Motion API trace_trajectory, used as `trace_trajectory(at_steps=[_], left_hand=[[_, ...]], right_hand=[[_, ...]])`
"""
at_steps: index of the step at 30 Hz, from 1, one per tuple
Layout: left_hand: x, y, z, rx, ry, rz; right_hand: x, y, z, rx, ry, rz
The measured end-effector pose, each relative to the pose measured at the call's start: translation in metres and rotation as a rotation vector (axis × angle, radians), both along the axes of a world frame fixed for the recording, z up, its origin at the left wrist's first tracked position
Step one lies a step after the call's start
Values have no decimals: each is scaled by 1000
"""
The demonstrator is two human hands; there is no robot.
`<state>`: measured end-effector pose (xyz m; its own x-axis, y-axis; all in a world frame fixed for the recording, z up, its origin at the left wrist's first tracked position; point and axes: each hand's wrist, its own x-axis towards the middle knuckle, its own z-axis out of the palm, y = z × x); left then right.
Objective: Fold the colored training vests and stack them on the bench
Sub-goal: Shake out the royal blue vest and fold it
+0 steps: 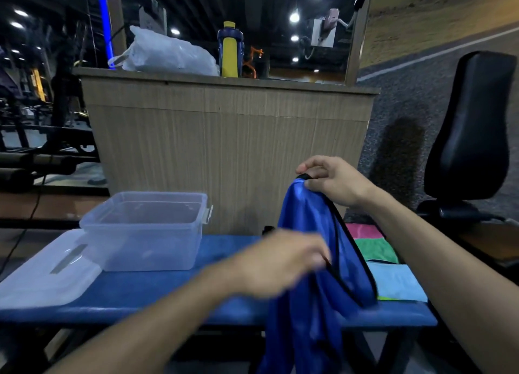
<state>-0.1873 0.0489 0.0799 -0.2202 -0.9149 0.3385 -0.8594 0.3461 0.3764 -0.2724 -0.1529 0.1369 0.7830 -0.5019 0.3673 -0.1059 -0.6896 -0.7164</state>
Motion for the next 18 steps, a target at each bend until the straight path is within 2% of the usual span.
trace_trajectory(at_steps=[2,4,5,7,10,12,16,18], left_hand=[[20,-6,12,-112,293,138],[38,-8,29,-93,552,162],[40,-8,37,-47,599,157],[42,-13,43,-47,547,173],[53,-23,47,-240,374,321],[56,-24,51,-286,338,375],[58,-22,54,-50,539,243],[58,-23,54,-24,574,246]], right_hand=[[-6,3,0,85,-45,143],[-8,10,2,131,-61,239],[-8,13,4,134,-57,265],[-8,19,9,121,-44,304],[-7,21,11,101,-36,339],[-9,21,13,75,-33,343],[-12,26,19,10,23,342],[-11,28,19,13,40,321]])
